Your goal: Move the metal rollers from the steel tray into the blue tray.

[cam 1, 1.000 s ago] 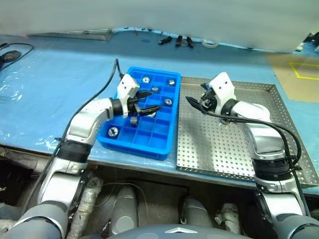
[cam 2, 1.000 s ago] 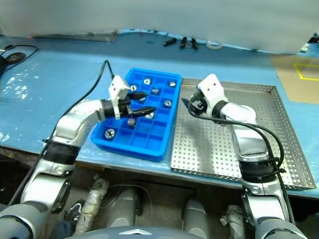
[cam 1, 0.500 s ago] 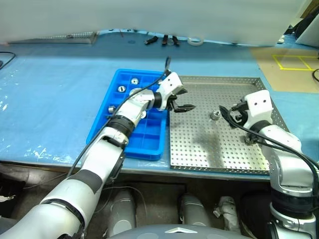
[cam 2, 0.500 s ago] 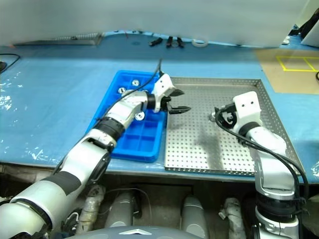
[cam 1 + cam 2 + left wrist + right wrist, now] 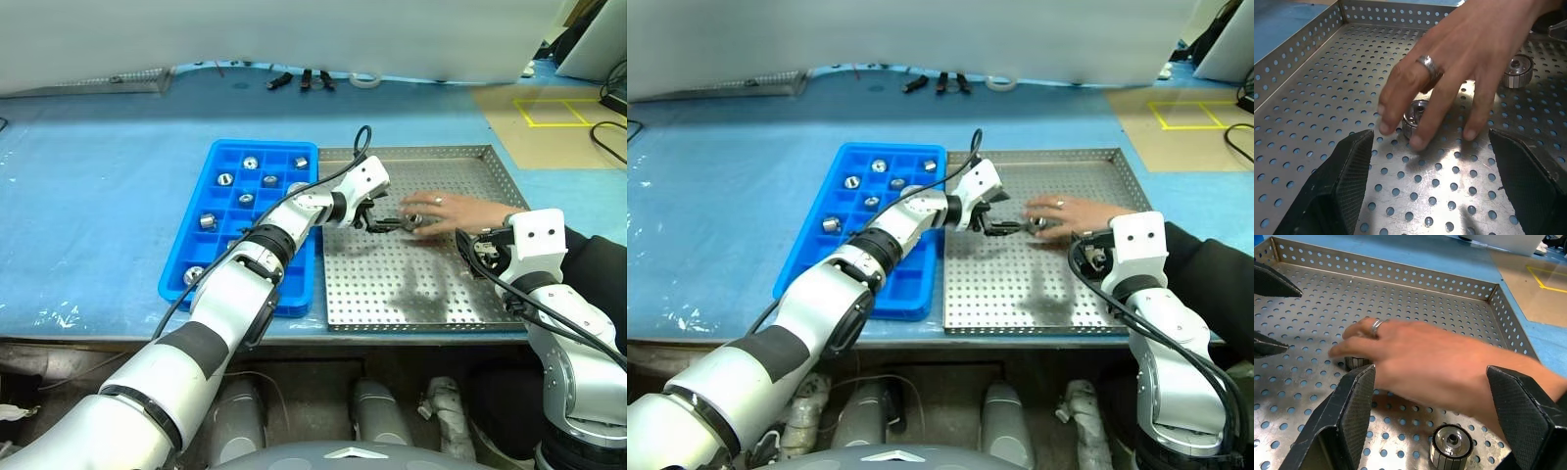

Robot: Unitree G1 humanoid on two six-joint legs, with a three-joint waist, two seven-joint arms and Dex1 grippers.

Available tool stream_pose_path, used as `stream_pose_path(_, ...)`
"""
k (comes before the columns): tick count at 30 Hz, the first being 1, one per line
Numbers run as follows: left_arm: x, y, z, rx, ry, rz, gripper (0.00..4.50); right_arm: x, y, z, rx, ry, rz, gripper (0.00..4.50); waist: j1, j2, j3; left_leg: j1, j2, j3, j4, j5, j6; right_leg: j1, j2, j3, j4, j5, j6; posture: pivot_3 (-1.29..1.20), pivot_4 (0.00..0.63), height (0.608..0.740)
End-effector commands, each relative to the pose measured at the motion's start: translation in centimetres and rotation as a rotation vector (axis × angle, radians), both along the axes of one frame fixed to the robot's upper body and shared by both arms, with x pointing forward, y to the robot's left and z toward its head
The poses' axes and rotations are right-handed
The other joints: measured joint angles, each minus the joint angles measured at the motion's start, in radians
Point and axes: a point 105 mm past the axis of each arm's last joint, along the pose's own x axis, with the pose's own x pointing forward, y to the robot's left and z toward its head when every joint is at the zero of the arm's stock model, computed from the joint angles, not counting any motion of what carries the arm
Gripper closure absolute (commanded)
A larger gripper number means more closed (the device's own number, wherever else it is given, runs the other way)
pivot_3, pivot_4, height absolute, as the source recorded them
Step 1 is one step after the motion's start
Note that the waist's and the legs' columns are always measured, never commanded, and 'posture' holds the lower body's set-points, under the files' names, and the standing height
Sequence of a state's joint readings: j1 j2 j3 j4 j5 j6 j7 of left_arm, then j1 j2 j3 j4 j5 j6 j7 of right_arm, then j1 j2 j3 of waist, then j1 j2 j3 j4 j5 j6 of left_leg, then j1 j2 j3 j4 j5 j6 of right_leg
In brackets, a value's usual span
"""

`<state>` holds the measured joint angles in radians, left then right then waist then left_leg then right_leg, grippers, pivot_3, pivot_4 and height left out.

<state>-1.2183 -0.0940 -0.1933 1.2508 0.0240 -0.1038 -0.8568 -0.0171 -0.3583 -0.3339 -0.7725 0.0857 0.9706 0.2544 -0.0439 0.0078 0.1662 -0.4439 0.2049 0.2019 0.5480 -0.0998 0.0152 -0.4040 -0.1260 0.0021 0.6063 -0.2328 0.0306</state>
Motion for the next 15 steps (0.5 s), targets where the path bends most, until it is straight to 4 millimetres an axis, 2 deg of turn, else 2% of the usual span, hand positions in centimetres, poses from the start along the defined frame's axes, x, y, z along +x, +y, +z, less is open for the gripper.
stream_pose_path(1, -0.33, -0.55, 0.9, -0.018, -0.034, -0.038, 0.53, -0.54, 0.18, 1.35, -0.012, -0.057, -0.01, 0.65, -0.001, 0.0, 0.0, 0.0, 0.0, 0.001, 0.0, -0.001, 0.001, 0.0, 0.0, 0.0, 0.0, 0.0, 0.0, -0.61, 0.15, 0.74)
stream_pose_path(15, -0.56, -0.18, 1.1, -0.025, -0.036, -0.078, 0.53, -0.31, 0.69, 1.03, 0.001, -0.05, 0.006, 0.65, 0.0, 0.0, 0.0, 0.0, 0.001, 0.002, 0.0, -0.001, 0.001, 0.0, 0.0, 0.001, -0.001, 0.0, 0.0, -0.6, 0.15, 0.74)
